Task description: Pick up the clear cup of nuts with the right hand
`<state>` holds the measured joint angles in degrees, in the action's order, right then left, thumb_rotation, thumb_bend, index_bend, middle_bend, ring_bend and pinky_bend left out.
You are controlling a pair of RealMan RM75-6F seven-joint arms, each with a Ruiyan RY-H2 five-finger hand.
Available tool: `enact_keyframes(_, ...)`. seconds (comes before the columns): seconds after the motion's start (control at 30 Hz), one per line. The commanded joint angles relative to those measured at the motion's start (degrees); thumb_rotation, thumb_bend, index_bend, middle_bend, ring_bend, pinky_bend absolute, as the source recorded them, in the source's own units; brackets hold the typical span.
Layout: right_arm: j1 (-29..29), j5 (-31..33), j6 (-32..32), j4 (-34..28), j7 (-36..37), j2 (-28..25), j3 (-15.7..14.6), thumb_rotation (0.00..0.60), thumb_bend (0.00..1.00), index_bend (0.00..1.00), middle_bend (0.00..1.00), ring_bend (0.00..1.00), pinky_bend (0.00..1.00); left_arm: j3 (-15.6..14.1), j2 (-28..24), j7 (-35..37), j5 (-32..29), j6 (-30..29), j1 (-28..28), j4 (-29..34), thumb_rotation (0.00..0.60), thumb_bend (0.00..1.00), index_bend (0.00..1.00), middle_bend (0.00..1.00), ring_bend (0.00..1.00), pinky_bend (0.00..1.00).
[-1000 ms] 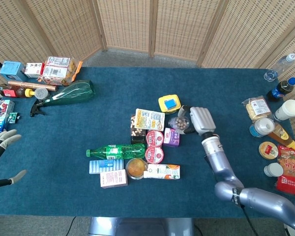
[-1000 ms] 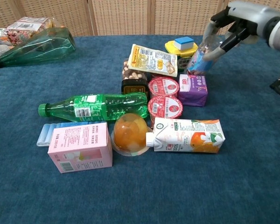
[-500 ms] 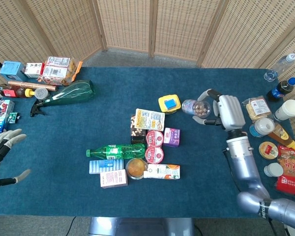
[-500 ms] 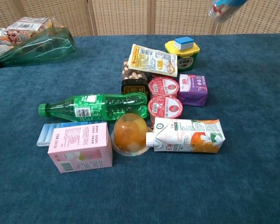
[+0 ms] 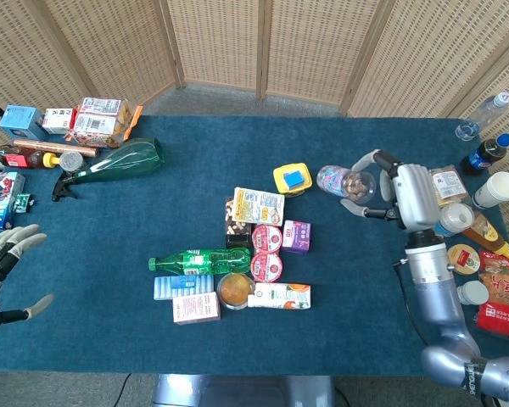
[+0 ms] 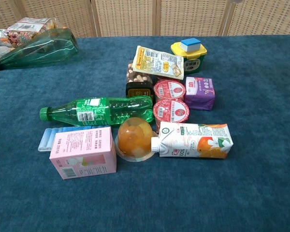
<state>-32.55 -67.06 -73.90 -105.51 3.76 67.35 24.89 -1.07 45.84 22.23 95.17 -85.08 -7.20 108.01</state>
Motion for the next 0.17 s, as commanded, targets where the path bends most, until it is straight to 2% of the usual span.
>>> enact_keyframes(0.03, 0.15, -0.16, -0.25, -0.28, 0.08, -0.06, -0.03, 0.6, 0.04, 0.69, 0.87, 0.83, 1.0, -0.03, -0.01, 0.0, 0.03, -0.01, 0.01, -0.03, 0.6, 0.27, 0.15, 0.1, 0.0, 0.0)
enact_keyframes(0.17, 0.32, -0.23, -0.59, -0.53, 0.08, -0.04, -0.05, 0.6, 0.04, 0.69, 0.87, 0.83, 1.0, -0.03, -0.02, 0.15, -0.13, 0.11, -0.04, -0.12, 0.6, 0.27, 0.15, 0.1, 0.0, 0.0)
